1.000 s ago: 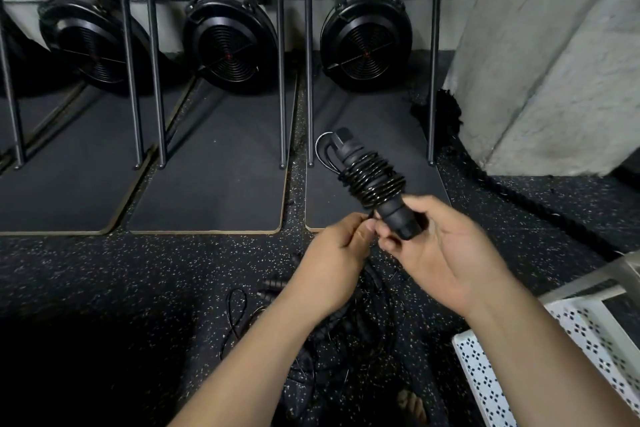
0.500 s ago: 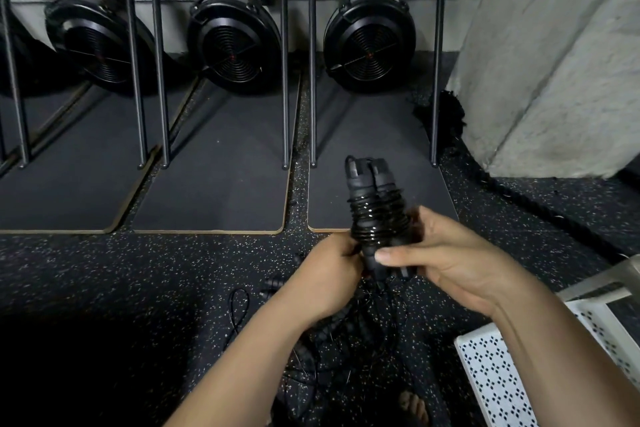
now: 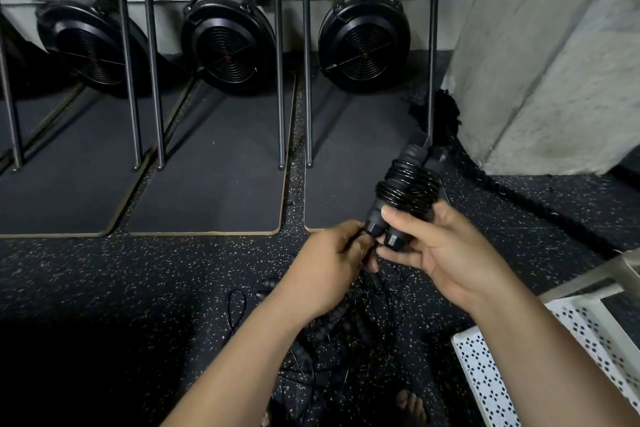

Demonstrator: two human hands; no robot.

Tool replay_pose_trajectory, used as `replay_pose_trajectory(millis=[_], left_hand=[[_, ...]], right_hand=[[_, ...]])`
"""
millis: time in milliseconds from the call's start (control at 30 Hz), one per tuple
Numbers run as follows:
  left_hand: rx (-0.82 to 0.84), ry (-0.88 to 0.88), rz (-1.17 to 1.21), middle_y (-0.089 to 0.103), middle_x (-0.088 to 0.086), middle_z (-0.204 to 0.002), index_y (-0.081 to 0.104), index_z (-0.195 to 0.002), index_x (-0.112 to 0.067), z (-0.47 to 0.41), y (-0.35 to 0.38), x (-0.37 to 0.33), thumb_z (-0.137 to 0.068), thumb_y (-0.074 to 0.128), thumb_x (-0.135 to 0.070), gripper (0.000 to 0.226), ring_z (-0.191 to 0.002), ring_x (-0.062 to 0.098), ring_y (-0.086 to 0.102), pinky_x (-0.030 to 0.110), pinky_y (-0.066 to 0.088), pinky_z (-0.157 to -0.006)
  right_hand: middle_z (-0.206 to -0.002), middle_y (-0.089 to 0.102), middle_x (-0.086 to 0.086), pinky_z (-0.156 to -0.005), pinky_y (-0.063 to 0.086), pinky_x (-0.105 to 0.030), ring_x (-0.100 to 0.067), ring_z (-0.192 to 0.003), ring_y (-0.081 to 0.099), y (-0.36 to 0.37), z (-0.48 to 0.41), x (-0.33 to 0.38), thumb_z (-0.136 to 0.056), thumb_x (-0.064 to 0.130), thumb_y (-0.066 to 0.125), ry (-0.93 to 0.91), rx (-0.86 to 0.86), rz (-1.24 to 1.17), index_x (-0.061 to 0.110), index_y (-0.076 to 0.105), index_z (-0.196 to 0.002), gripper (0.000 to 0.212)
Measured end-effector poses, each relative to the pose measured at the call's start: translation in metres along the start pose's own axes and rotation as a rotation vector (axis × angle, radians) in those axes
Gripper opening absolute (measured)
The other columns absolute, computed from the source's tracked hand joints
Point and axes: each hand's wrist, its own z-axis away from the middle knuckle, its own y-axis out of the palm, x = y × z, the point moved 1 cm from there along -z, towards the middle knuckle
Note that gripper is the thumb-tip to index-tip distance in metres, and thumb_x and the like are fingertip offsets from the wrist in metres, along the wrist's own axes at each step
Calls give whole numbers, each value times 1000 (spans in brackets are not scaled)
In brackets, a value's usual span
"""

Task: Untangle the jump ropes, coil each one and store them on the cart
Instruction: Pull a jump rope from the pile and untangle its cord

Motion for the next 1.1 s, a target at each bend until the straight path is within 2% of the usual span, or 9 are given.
replay_pose_trajectory(millis=[167, 500, 567, 667, 733, 867, 967, 1033, 1100], left_hand=[[-81, -88, 107, 73, -2, -73, 73, -104, -28, -2, -2, 3, -112, 50, -21, 25, -60, 18, 54, 34, 44, -59], [-221, -330, 487, 61, 3, -61, 78, -77, -19, -4, -12, 2, -104, 52, -4, 41, -49, 12, 44, 25, 29, -46], [-276, -334, 498, 62, 3, -63, 77, -88, -14, -4, -17, 6, -104, 50, -1, 34, -47, 10, 46, 23, 31, -44], [-386, -265, 332, 74, 2, -86, 66, -104, -20, -6, -24, 16, -107, 53, -7, 18, -61, 14, 62, 27, 49, -58], [-402, -176, 165, 76, -3, -92, 57, -107, -31, -5, -28, 16, -107, 54, -11, 20, -73, 18, 68, 37, 54, -68], [-386, -2, -29, 72, 6, -79, 47, -113, -34, -3, -29, 9, -108, 52, -10, 25, -58, 14, 53, 35, 47, -60], [-399, 7, 82, 76, 0, -93, 56, -118, -38, -5, -24, 10, -111, 55, -19, 20, -80, 19, 70, 43, 58, -80], [-383, -21, 149, 77, -7, -107, 64, -117, -32, -6, -19, 12, -111, 55, -18, 18, -101, 17, 72, 49, 57, -97], [-375, -31, 143, 77, -8, -107, 70, -113, -27, -7, -16, 9, -113, 52, -23, 18, -105, 15, 71, 50, 54, -101]], right_hand=[[-114, 78, 4, -62, 61, -38, -16, -93, 77, 7, 4, -2, -82, 22, 90, -124, -59, 240, 30, 66, -124, 49], [-105, 75, 17, -49, 52, -21, -4, -57, 70, 25, 11, -6, -90, 32, 85, -211, -42, 859, 47, 57, -126, 48], [-103, 75, 17, -49, 54, -27, -12, -52, 68, 29, 10, -10, -92, 34, 84, -123, 39, 841, 51, 56, -123, 45], [-102, 76, 11, -52, 55, -37, -31, -71, 73, 28, 10, -13, -92, 28, 84, -1, 152, 663, 53, 59, -123, 46], [-102, 75, 1, -49, 50, -35, -24, -78, 71, 28, 14, -12, -93, 20, 83, 71, 242, 496, 45, 62, -127, 47], [-114, 73, -18, -47, 44, -28, -21, -77, 67, 27, 19, -6, -93, 14, 79, 210, 339, 309, 23, 60, -134, 46], [-114, 76, -13, -52, 45, -28, -20, -76, 66, 23, 18, -6, -93, 16, 79, 221, 321, 282, 18, 61, -132, 43], [-110, 75, -9, -56, 46, -29, -17, -74, 66, 23, 16, -10, -96, 18, 78, 185, 280, 355, 21, 61, -130, 38], [-106, 74, -2, -60, 48, -30, -16, -75, 66, 24, 13, -14, -98, 21, 77, 147, 265, 413, 26, 61, -130, 36]])
